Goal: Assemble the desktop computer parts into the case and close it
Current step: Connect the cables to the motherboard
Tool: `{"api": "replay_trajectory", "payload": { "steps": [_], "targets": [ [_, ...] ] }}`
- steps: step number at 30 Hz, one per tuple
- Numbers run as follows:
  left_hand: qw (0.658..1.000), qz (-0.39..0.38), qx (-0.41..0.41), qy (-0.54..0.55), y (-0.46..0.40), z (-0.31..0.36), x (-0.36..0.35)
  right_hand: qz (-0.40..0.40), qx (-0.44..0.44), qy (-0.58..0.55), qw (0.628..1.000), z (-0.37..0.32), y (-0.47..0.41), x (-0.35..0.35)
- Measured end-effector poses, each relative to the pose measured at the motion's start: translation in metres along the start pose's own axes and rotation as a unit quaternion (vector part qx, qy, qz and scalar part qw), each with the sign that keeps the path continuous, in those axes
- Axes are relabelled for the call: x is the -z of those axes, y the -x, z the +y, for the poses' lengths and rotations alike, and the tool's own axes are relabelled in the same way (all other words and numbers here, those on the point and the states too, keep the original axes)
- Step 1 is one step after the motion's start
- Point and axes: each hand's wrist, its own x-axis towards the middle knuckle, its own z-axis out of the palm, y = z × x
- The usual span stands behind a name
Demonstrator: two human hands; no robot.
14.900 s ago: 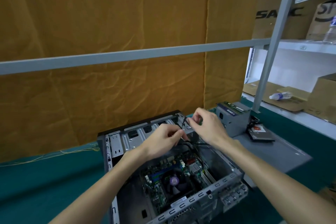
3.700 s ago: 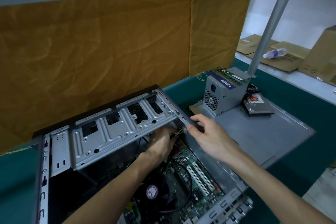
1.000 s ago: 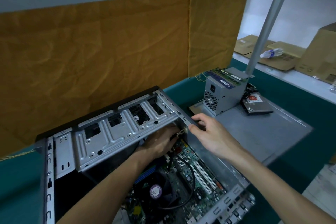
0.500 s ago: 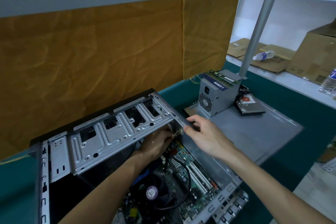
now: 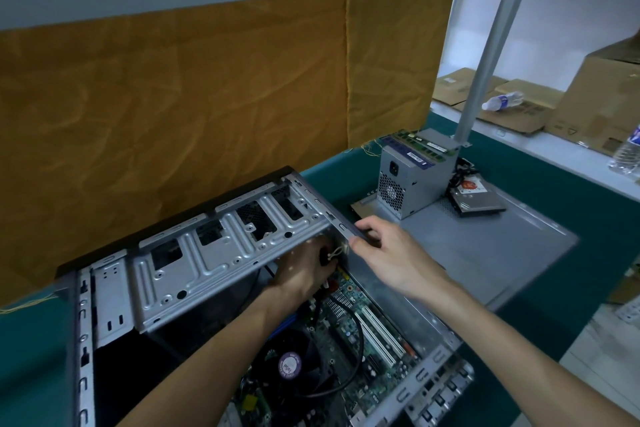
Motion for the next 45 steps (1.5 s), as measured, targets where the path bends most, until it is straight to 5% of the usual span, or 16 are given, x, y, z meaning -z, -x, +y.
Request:
{"api": "replay_trajectory", "payload": {
  "steps": [8, 45],
  "targets": [
    [0.995, 0.006, 0.064, 0.075, 0.0002, 0.003, -0.0012, 0.002, 0.007, -0.004, 1.0, 0.0016, -0.0002, -0.0006],
    [0.998, 0.033, -0.062, -0.008, 0.0041, 0.0011, -0.0052, 0.012, 0.014, -0.019, 1.0, 0.0073, -0.0037, -0.0024]
  ]
}}
